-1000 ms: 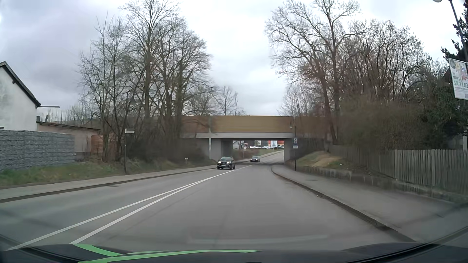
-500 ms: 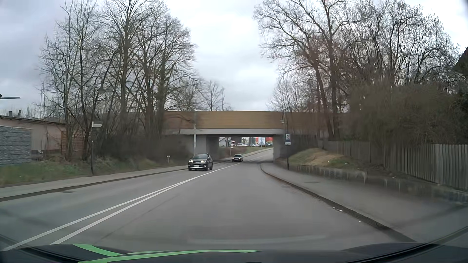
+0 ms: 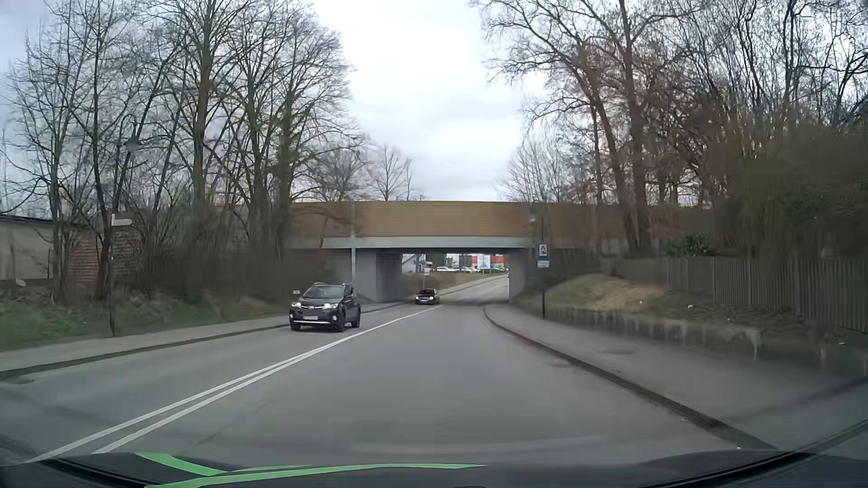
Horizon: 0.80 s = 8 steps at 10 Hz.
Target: Follow the waypoints while adhering to traffic rules and regulations
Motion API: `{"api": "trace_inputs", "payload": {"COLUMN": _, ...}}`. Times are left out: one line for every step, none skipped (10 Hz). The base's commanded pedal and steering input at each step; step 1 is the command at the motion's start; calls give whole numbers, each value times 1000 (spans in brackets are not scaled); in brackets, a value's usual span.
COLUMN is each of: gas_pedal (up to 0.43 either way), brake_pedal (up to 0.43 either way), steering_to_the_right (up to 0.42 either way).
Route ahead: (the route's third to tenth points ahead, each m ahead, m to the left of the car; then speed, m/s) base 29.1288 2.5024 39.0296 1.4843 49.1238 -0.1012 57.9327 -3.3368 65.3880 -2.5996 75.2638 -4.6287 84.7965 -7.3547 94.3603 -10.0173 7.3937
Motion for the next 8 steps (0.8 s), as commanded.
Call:
{"api": "trace_inputs", "payload": {"gas_pedal": 157, "brake_pedal": 0, "steering_to_the_right": 1}}
{"api": "trace_inputs", "payload": {"gas_pedal": 157, "brake_pedal": 0, "steering_to_the_right": 1}}
{"api": "trace_inputs", "payload": {"gas_pedal": 157, "brake_pedal": 0, "steering_to_the_right": 1}}
{"api": "trace_inputs", "payload": {"gas_pedal": 157, "brake_pedal": 0, "steering_to_the_right": 1}}
{"api": "trace_inputs", "payload": {"gas_pedal": 157, "brake_pedal": 0, "steering_to_the_right": 1}}
{"api": "trace_inputs", "payload": {"gas_pedal": 157, "brake_pedal": 0, "steering_to_the_right": 1}}
{"api": "trace_inputs", "payload": {"gas_pedal": 157, "brake_pedal": 0, "steering_to_the_right": 2}}
{"api": "trace_inputs", "payload": {"gas_pedal": 157, "brake_pedal": 0, "steering_to_the_right": 3}}
